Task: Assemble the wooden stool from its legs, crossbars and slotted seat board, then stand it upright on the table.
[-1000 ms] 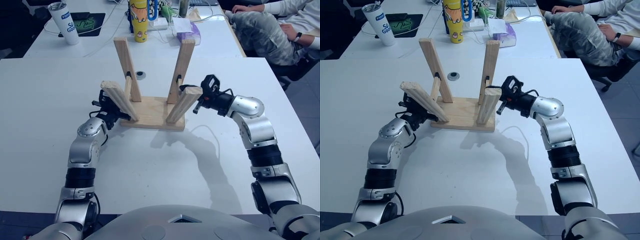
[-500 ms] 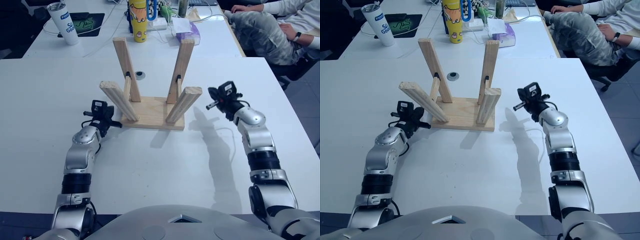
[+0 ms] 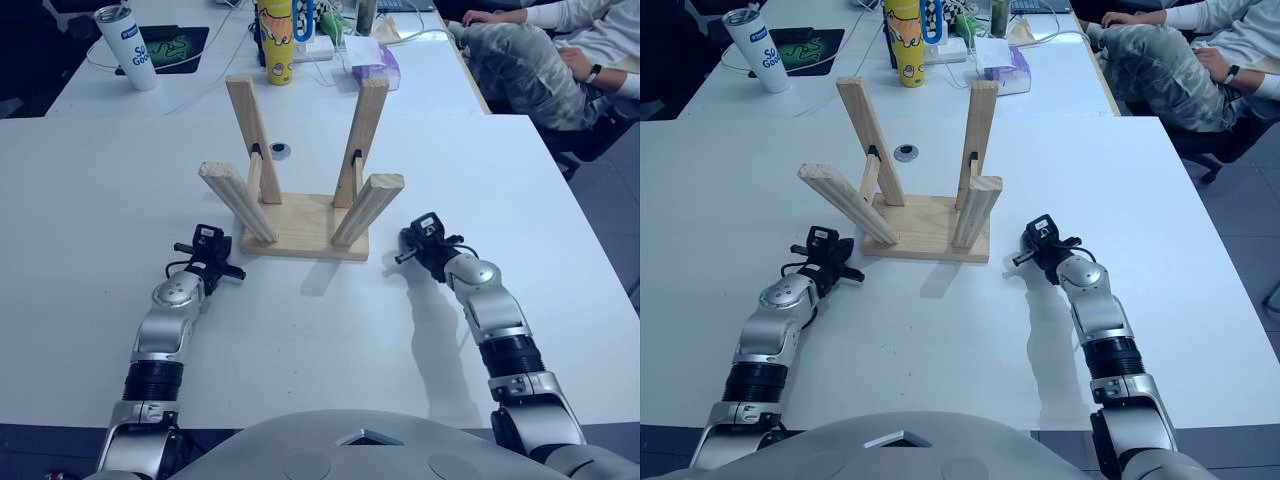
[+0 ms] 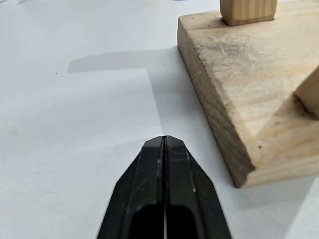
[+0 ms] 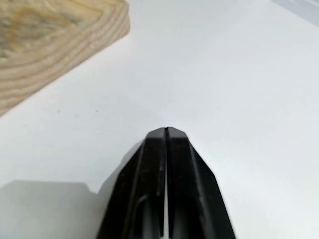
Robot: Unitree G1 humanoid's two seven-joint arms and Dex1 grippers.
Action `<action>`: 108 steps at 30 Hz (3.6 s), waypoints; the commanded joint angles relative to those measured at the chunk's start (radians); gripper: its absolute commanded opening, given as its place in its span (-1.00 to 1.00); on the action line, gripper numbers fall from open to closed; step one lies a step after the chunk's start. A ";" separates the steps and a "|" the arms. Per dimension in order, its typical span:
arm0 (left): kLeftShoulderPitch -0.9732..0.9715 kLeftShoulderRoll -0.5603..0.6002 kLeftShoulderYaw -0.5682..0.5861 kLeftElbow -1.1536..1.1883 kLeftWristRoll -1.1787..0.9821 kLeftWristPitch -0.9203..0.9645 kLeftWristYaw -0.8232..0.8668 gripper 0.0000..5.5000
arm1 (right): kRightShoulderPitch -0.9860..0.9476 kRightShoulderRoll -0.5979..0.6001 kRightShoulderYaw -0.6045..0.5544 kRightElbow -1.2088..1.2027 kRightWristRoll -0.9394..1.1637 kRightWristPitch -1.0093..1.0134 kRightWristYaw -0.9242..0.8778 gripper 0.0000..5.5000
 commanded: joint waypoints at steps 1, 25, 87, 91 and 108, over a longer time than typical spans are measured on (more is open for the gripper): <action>0.000 0.001 -0.037 0.039 0.020 -0.010 -0.032 -0.99 | 0.056 -0.004 0.069 -0.052 0.004 0.094 0.068 -1.00; -0.030 -0.026 -0.148 -0.056 0.031 -0.044 -0.111 -0.99 | 0.046 0.040 0.052 -0.180 0.125 0.062 0.150 -1.00; -0.114 -0.024 -0.106 -0.261 0.012 0.055 -0.101 -0.99 | -0.091 0.045 -0.013 -0.366 0.188 0.122 0.176 -1.00; -0.108 -0.019 -0.107 -0.249 0.015 0.047 -0.104 -0.99 | -0.077 0.038 -0.011 -0.356 0.183 0.121 0.179 -1.00; -0.095 0.035 -0.052 -0.143 0.047 0.024 -0.072 -0.99 | -0.087 -0.033 -0.026 -0.101 0.104 -0.034 0.167 -1.00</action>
